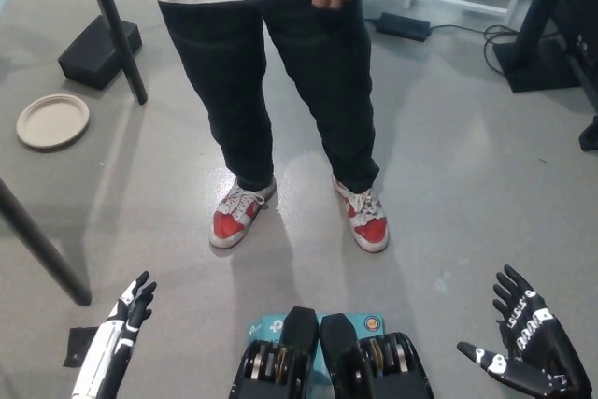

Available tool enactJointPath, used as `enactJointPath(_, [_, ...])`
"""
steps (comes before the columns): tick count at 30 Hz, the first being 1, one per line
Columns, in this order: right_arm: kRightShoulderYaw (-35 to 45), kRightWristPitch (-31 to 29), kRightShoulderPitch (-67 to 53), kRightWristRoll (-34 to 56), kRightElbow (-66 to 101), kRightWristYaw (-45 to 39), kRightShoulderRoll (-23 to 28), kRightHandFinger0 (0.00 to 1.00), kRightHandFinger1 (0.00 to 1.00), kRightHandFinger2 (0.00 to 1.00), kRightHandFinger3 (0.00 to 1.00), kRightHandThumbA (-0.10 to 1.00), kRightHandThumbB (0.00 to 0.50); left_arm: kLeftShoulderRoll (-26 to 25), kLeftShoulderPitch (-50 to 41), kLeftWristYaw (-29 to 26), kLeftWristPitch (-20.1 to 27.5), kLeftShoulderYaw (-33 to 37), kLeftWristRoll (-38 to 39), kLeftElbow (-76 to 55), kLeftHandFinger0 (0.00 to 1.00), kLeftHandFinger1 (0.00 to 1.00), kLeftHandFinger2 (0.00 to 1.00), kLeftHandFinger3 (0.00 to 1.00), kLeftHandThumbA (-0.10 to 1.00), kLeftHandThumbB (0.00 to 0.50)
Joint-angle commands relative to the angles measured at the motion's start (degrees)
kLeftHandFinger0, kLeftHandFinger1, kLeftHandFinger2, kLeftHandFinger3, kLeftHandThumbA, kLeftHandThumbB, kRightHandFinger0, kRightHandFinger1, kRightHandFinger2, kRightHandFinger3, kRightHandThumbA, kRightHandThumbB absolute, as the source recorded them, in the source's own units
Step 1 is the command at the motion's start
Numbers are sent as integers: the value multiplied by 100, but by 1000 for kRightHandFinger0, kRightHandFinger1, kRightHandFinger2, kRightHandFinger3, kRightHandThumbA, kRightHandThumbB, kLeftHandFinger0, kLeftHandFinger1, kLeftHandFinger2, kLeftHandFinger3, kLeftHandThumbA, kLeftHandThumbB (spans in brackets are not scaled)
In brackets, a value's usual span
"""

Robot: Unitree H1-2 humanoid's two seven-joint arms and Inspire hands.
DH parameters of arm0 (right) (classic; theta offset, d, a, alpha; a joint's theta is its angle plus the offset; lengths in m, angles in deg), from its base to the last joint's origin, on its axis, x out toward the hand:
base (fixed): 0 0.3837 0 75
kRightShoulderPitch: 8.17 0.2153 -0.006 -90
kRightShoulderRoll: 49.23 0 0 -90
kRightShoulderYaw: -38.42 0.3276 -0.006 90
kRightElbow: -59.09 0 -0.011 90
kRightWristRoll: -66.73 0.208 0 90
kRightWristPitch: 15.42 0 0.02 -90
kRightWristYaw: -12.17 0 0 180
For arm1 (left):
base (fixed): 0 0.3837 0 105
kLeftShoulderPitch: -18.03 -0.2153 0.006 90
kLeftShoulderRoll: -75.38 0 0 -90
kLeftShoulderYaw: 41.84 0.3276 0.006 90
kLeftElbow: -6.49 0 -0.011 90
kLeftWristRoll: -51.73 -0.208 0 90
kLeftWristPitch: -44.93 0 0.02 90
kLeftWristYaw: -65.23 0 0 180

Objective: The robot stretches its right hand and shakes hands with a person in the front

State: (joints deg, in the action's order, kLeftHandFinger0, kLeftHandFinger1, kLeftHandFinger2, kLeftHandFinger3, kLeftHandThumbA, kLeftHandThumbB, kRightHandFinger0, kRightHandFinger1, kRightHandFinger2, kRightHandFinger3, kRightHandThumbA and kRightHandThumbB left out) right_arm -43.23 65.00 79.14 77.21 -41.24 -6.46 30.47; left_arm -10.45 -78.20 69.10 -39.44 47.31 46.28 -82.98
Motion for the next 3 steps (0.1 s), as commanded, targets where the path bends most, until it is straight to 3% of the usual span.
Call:
enactJointPath(1, [-37,-196,23,163,69,3,85,1000,1000,1000,1000,1000,213,-80,-20,8,125,-17,-9,-143,1000,1000,1000,1000,1000,117])
enactJointPath(3, [-61,-200,27,143,68,2,106,1000,1000,1000,1000,1000,219,-81,-21,-2,178,-14,-22,-122,1000,1000,1000,1000,1000,112])
